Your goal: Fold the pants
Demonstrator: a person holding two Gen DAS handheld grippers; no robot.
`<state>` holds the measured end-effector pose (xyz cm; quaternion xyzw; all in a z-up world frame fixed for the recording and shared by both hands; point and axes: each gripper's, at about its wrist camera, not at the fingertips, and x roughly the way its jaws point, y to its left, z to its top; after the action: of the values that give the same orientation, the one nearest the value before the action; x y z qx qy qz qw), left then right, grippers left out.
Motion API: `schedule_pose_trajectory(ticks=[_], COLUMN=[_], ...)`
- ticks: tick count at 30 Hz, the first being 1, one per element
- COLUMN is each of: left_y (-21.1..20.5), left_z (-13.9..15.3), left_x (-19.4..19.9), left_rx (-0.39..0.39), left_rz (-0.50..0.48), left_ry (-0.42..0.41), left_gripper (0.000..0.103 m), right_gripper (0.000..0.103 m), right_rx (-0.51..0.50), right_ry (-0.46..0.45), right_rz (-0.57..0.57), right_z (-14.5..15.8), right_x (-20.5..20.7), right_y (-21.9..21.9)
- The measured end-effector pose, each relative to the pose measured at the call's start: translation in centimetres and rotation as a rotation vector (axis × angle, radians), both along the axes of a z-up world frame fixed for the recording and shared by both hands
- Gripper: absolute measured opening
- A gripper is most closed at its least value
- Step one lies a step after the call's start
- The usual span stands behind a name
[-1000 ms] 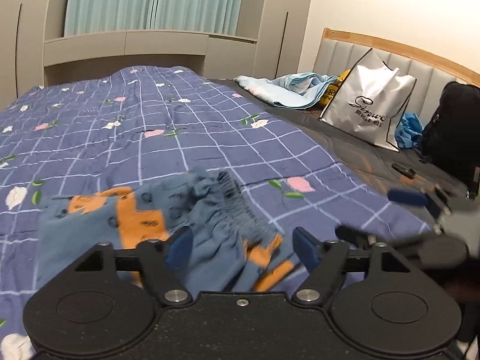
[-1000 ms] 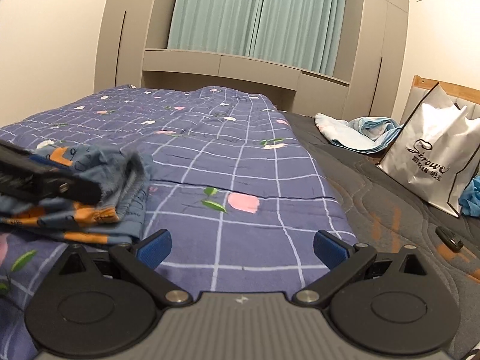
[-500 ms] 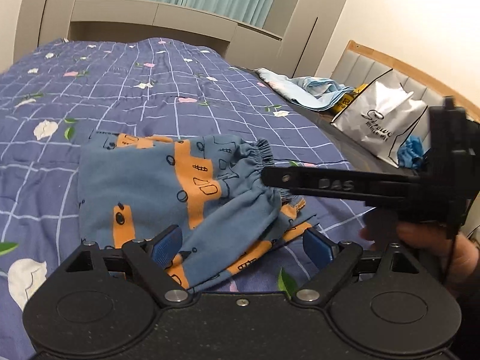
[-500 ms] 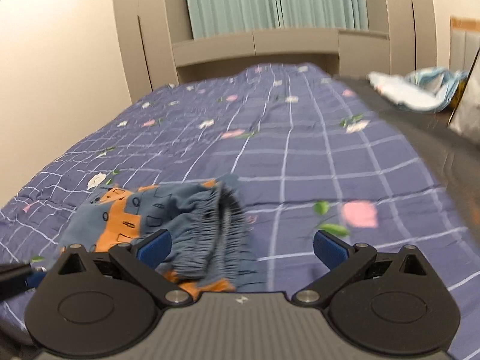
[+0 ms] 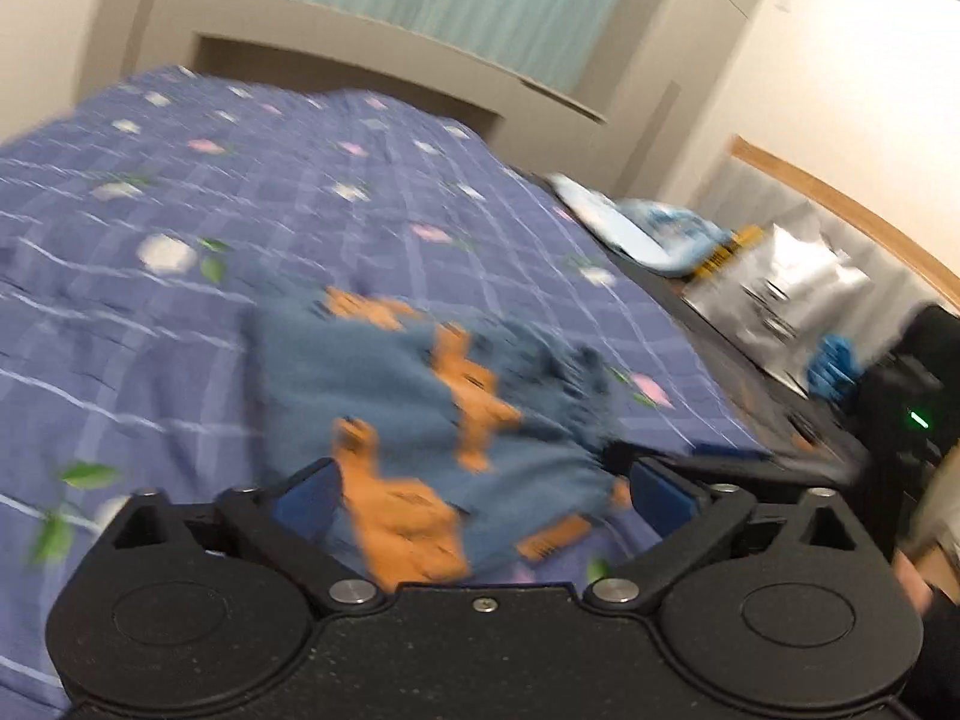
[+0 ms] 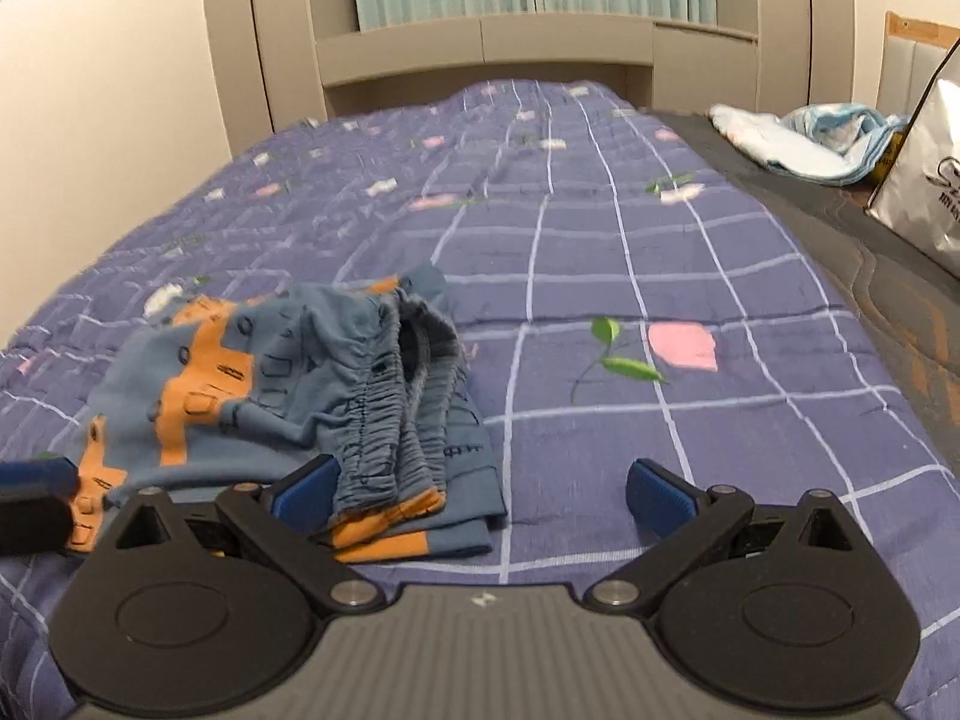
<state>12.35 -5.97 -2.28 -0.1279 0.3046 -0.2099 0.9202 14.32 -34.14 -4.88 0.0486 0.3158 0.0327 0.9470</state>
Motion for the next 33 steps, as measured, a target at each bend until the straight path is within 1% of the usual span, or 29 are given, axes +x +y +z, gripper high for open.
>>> schedule_pose_trajectory(ticks=[2,4,7,10,13,16,18,21,24,26,29,33], left_y=[0.5,0.6,0.5,0.7,0.8,0.6,0.6,0.9,1.0,1.0,0.9,0.4], left_z=[0.3,0.4,0.3,0.2,-0.3,-1.5,-2.2,-2.7,-2.3,-1.8,-1.2,-2.2], left_x=[0.9,2.6,5.6,8.2,10.6,12.6,13.2,13.3,12.6,11.4,8.8,5.8], left_rx=[0.032,0.08,0.141,0.153,0.168,0.252,0.275,0.261,0.245,0.24,0.209,0.217], left_rz=[0.056,0.116,0.168,0.196,0.213,0.246,0.247,0.249,0.265,0.278,0.276,0.25], left_ry=[-0.018,-0.024,-0.025,-0.014,0.011,0.061,0.07,0.082,0.074,0.065,0.045,0.088], left_gripper=[0.102,0.102,0.102,0.102,0.102,0.102,0.102,0.102,0.102,0.102,0.102,0.102], right_gripper=[0.103,0.103,0.103,0.103,0.103,0.103,0.103,0.103,0.103,0.103,0.103,0.103], right_rx=[0.002,-0.012,-0.035,-0.065,-0.083,-0.113,-0.125,-0.11,-0.081,-0.074,-0.061,-0.084], right_ry=[-0.032,-0.059,-0.091,-0.118,-0.107,-0.042,-0.023,-0.016,-0.029,-0.04,-0.05,-0.016], right_rz=[-0.001,-0.002,0.025,0.024,-0.01,-0.046,-0.053,-0.052,-0.052,-0.046,-0.014,0.0], right_z=[0.5,1.0,1.8,2.1,1.7,0.7,0.1,-0.5,-0.1,0.4,0.9,0.3], right_x=[0.2,0.9,2.4,4.1,5.9,7.7,8.2,8.3,7.7,6.9,5.0,2.7], right_y=[0.1,0.4,1.1,1.6,1.5,1.4,1.3,1.2,0.8,0.7,0.9,1.6])
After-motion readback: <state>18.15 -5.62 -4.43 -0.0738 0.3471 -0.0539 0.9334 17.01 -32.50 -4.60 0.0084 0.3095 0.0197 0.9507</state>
